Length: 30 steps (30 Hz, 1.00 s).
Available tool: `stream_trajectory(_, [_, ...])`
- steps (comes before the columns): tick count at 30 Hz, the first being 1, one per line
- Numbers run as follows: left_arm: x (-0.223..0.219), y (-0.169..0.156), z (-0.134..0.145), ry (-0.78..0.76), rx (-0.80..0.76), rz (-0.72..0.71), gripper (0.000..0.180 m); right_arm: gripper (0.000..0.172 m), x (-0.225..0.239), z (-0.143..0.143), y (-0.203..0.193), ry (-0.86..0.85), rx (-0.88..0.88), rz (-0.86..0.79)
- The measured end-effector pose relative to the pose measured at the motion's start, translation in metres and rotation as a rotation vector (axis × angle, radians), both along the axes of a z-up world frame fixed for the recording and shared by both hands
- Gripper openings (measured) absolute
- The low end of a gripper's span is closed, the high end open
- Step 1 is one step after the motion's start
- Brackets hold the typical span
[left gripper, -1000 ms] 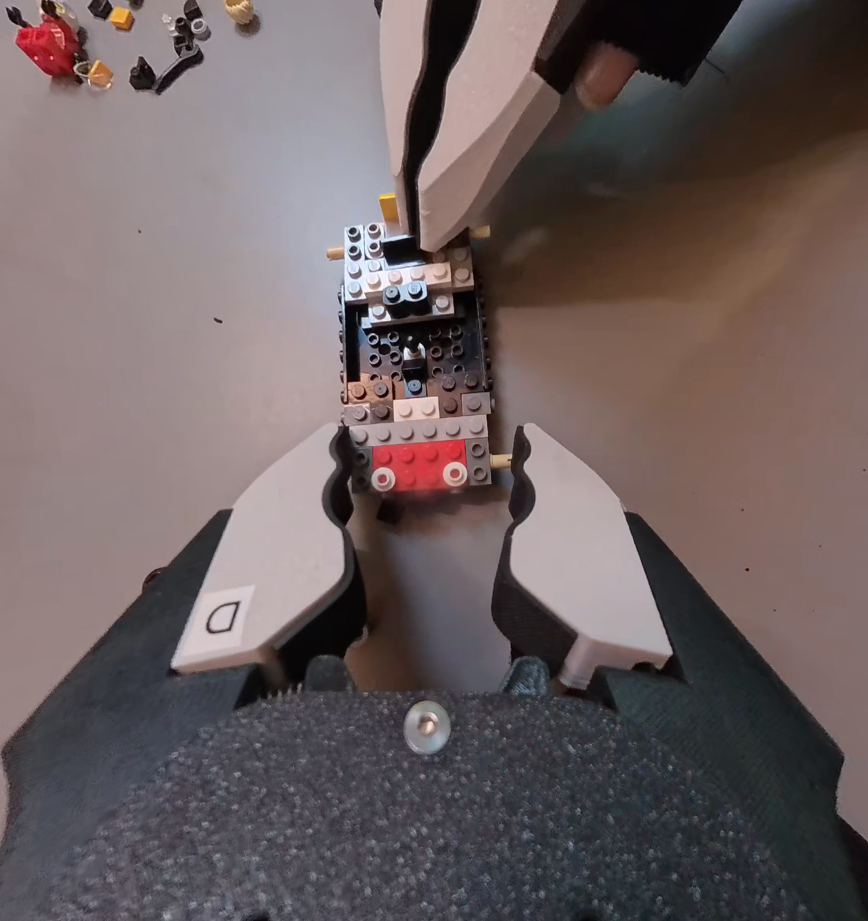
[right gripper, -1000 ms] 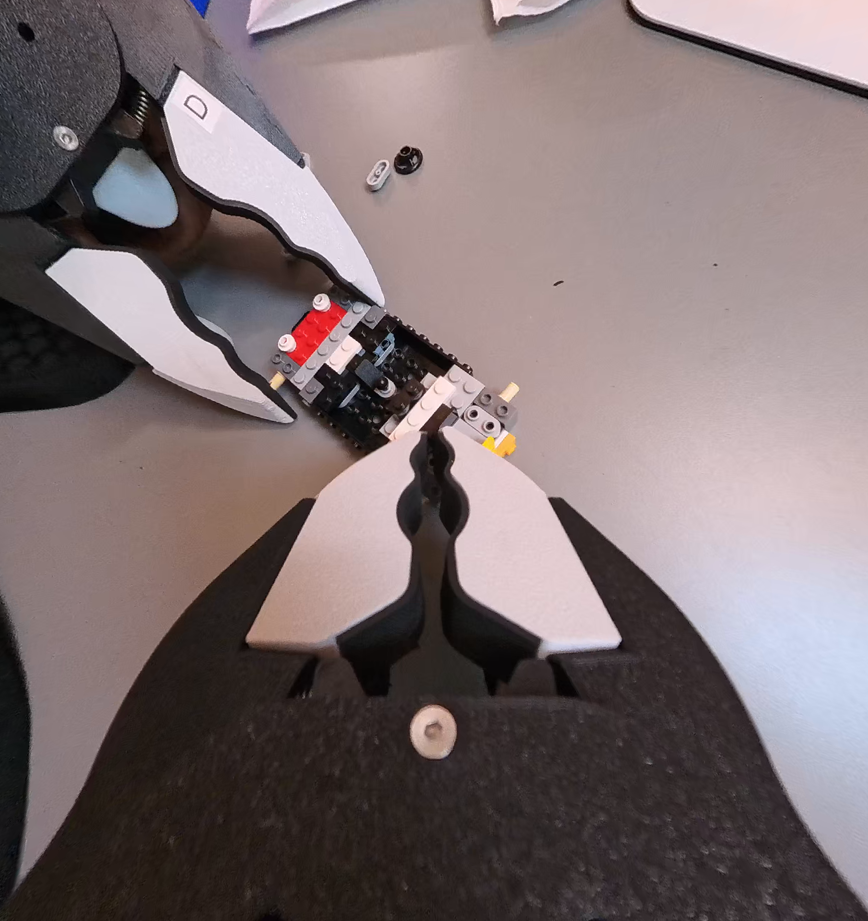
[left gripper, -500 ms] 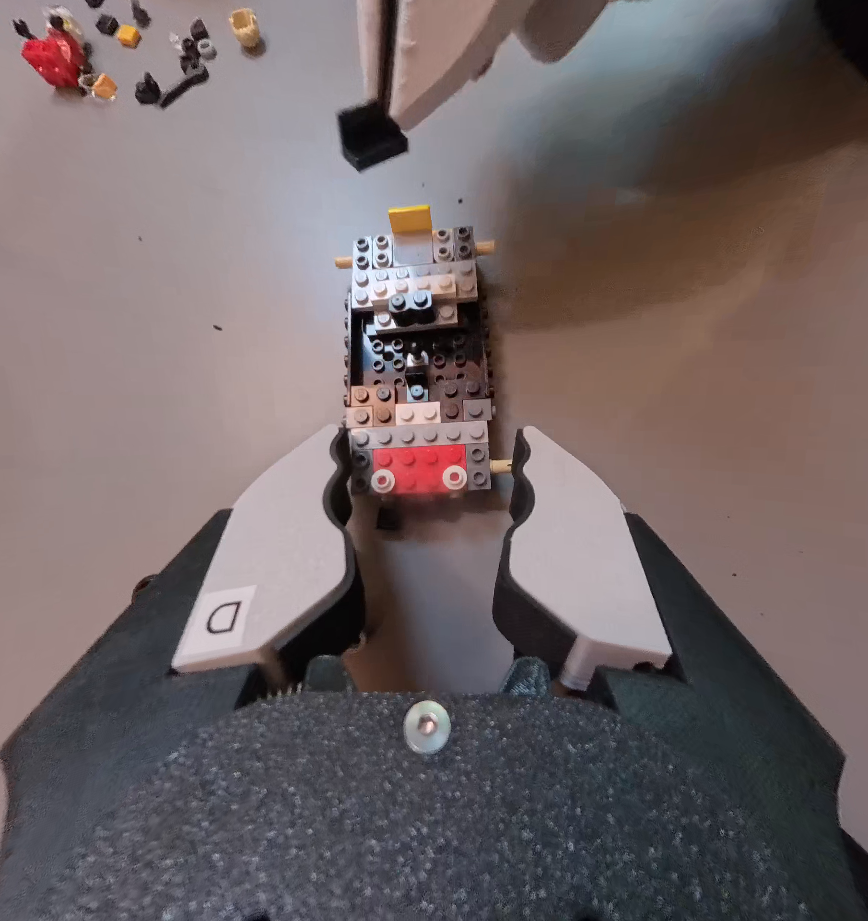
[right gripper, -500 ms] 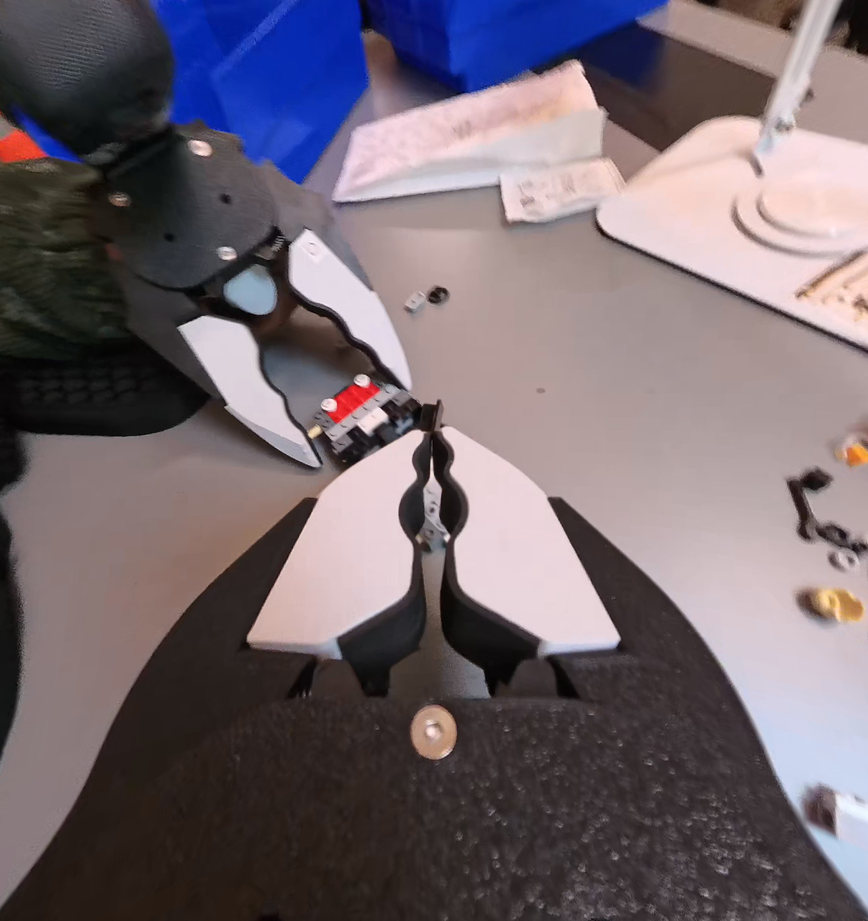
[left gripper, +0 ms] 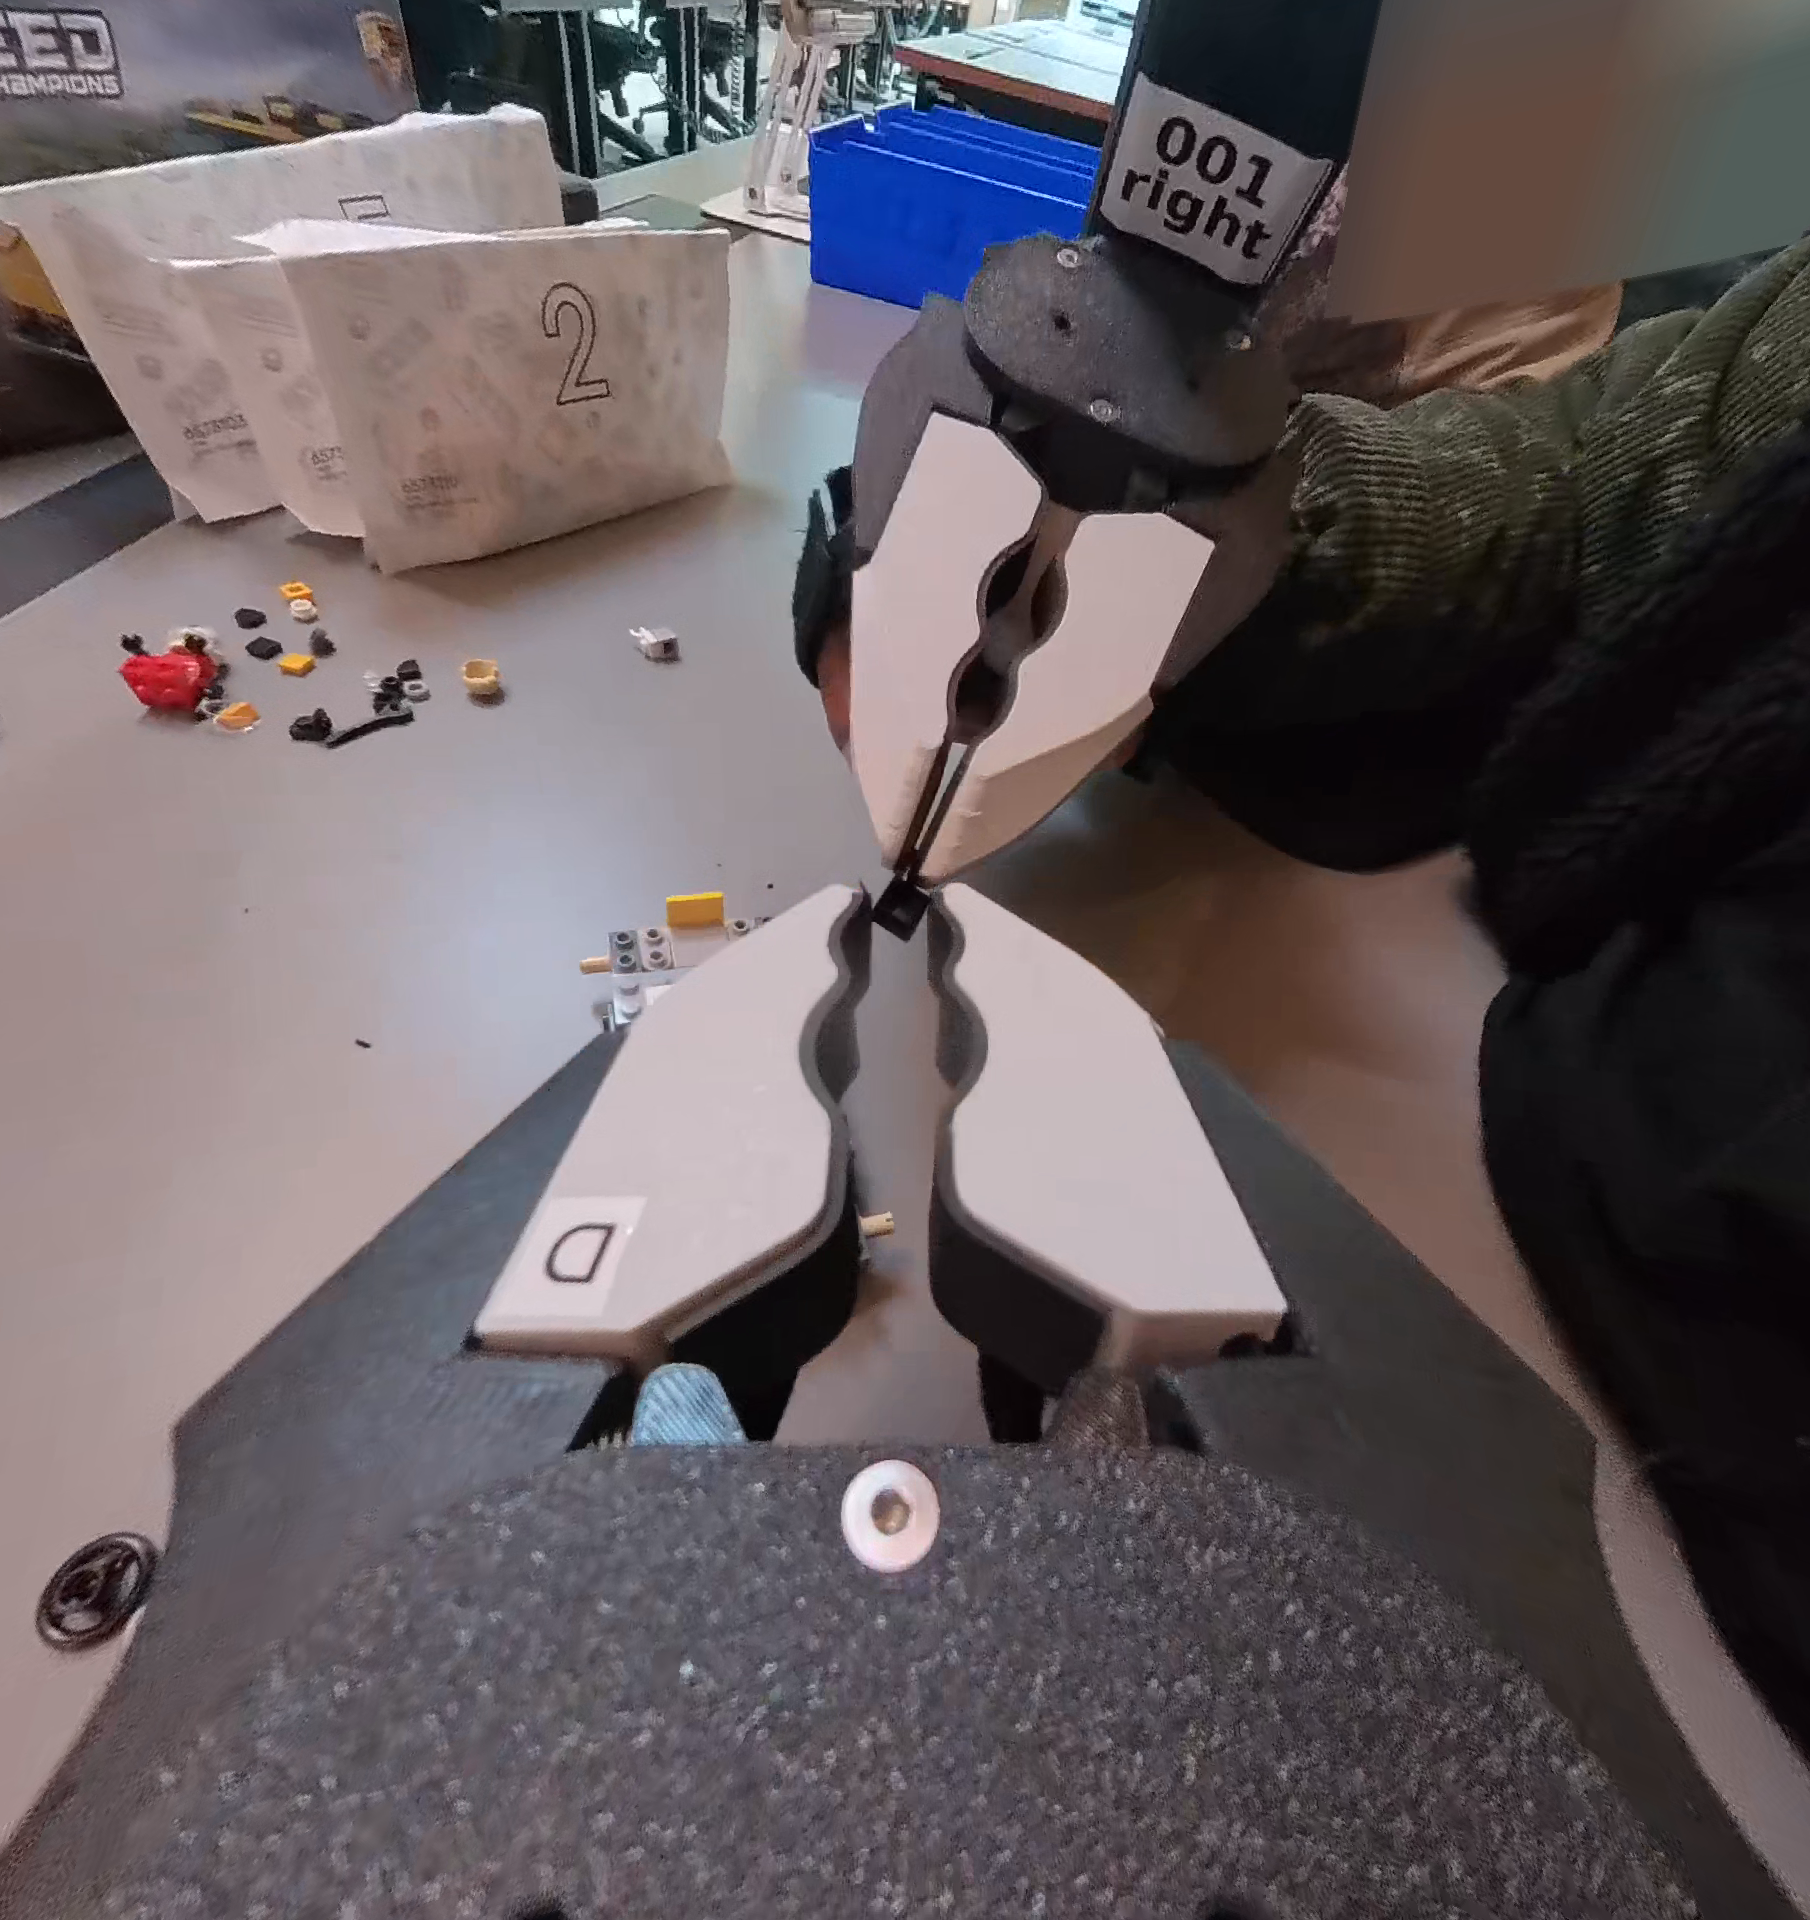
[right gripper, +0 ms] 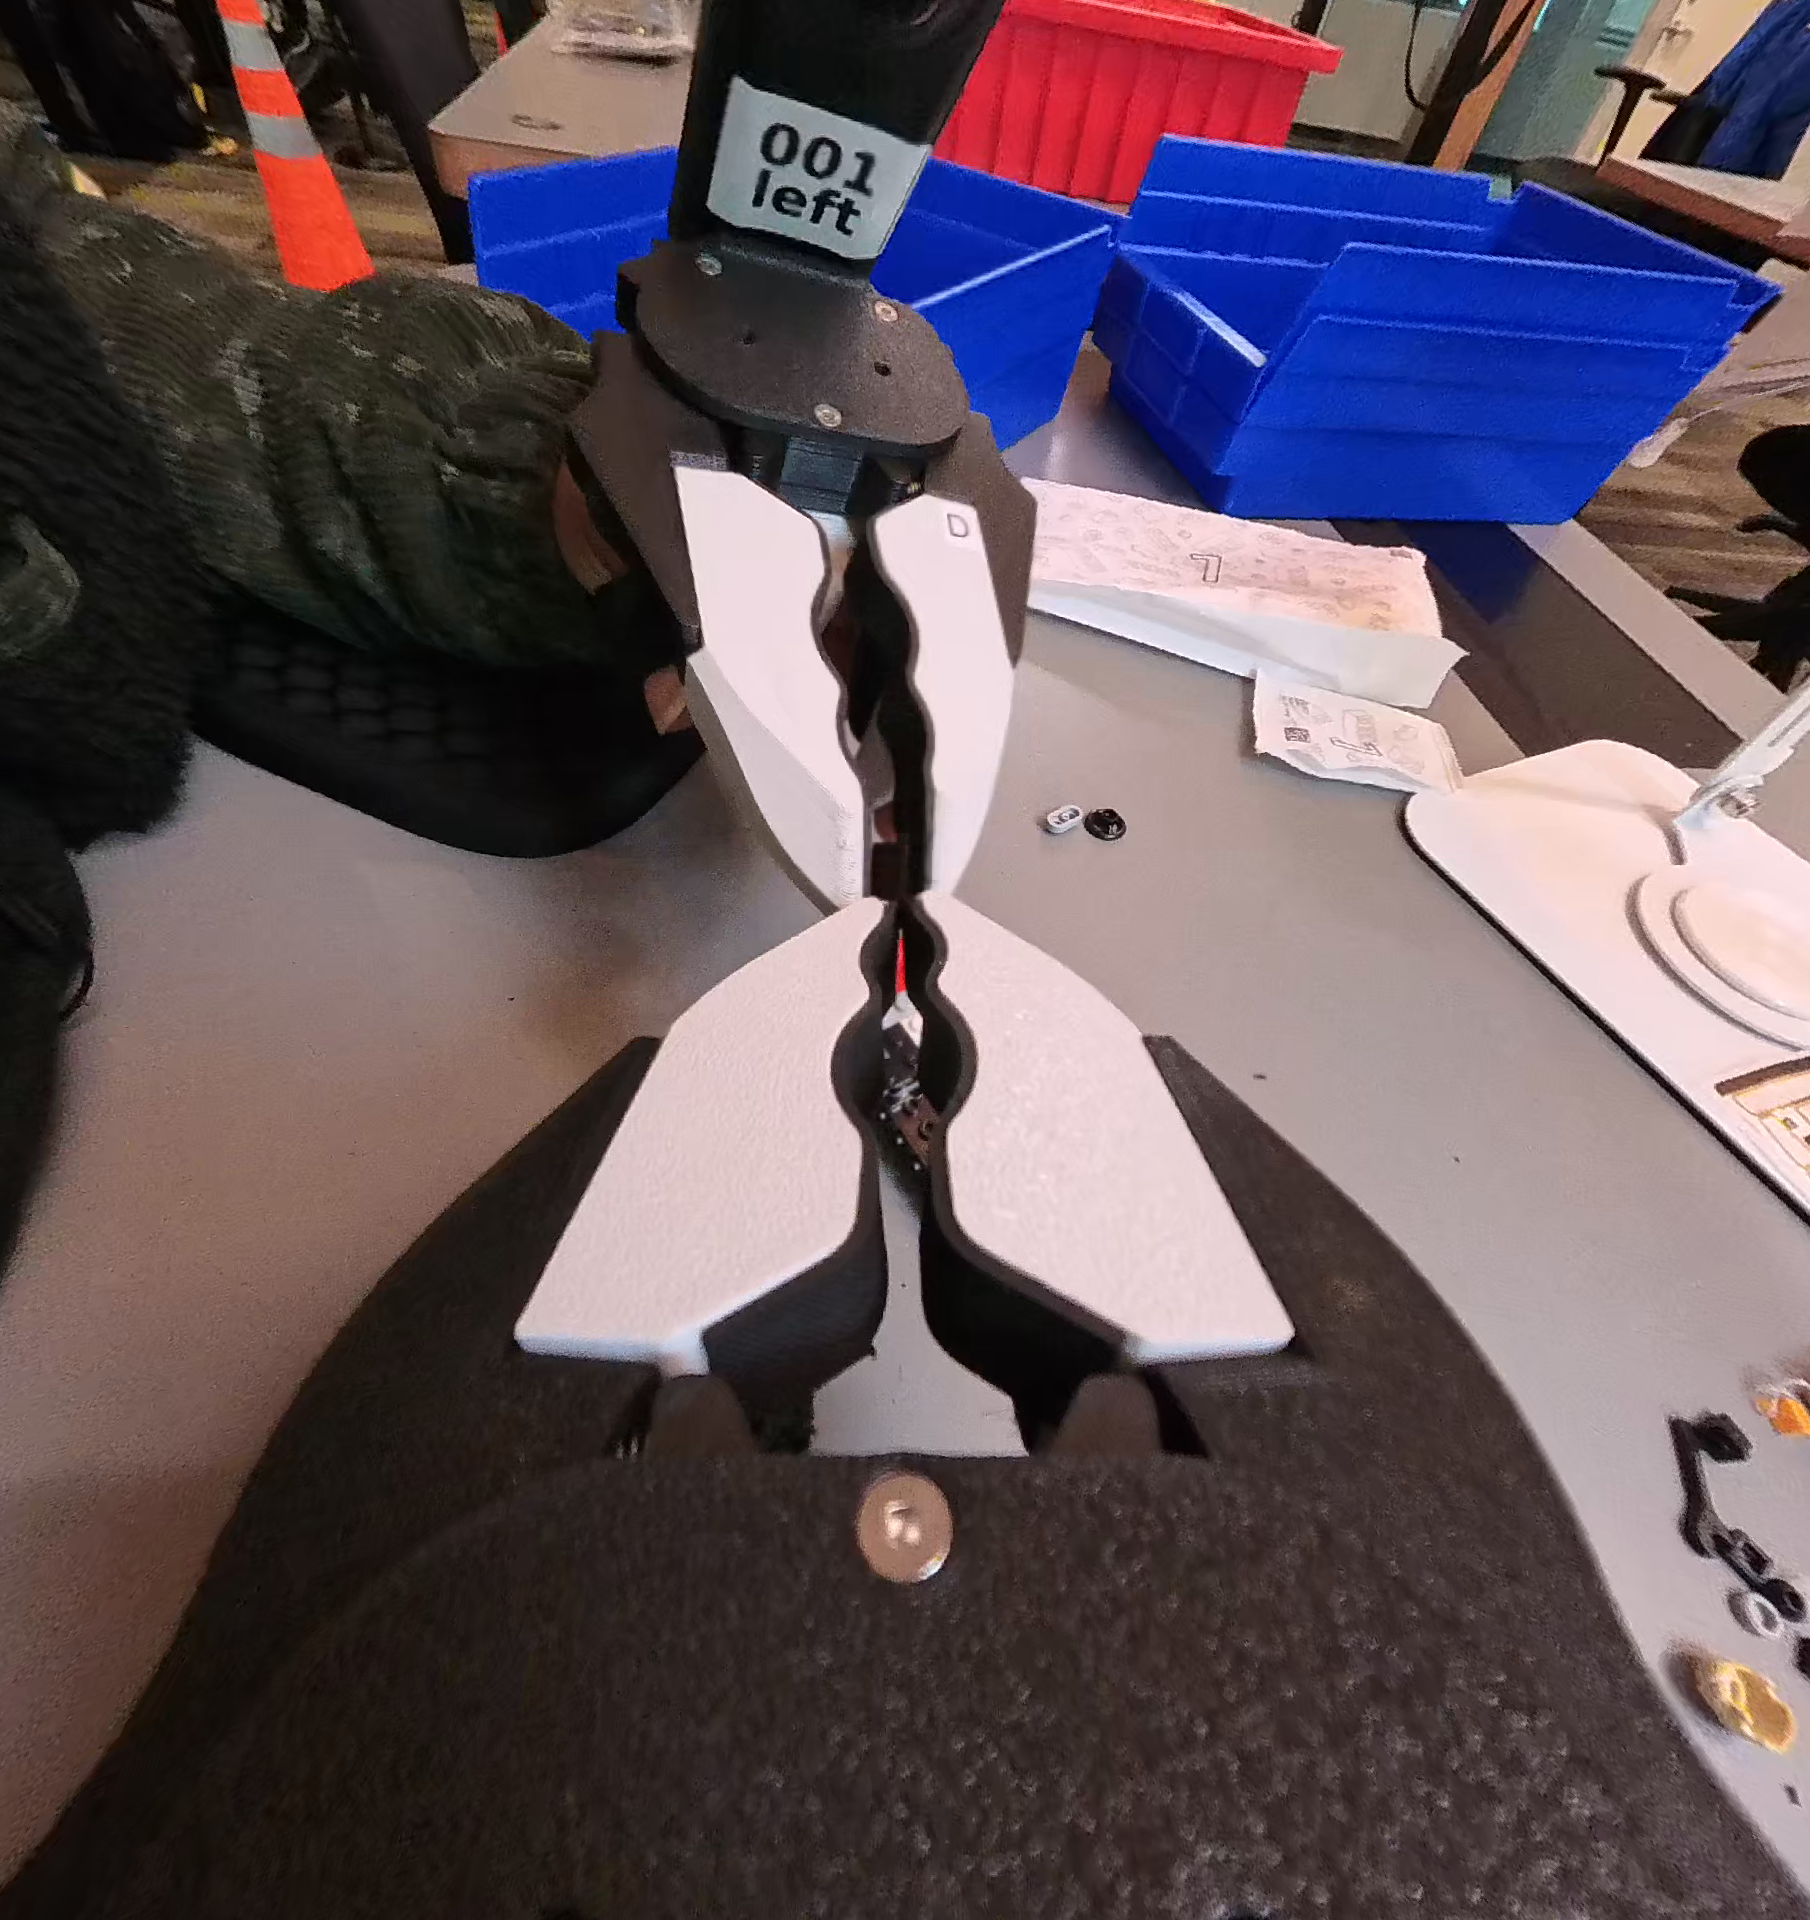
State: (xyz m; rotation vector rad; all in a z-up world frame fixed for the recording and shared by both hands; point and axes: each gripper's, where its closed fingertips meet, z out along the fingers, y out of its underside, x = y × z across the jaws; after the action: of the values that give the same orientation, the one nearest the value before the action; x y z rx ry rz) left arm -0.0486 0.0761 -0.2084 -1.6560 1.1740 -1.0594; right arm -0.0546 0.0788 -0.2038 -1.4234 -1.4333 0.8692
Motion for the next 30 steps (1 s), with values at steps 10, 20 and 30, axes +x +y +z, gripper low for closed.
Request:
stream_trajectory(10, [-0.114,0.069,0.075,0.175,0.417,0.677,0.008,0.017,0.03,0.047,0.049,0.22,0.099,-0.289])
stream_trajectory(20, [-0.383,0.039,0.05,0.46,0.053,1.571,0.016,0.014,0.081,0.061,0.101,0.321,0.086,-0.644])
stream_trajectory(30, [-0.365,0.051,0.078,0.369,0.233,1.557,0.042,0.017,0.091,0.066,0.123,0.319,0.128,-0.778])
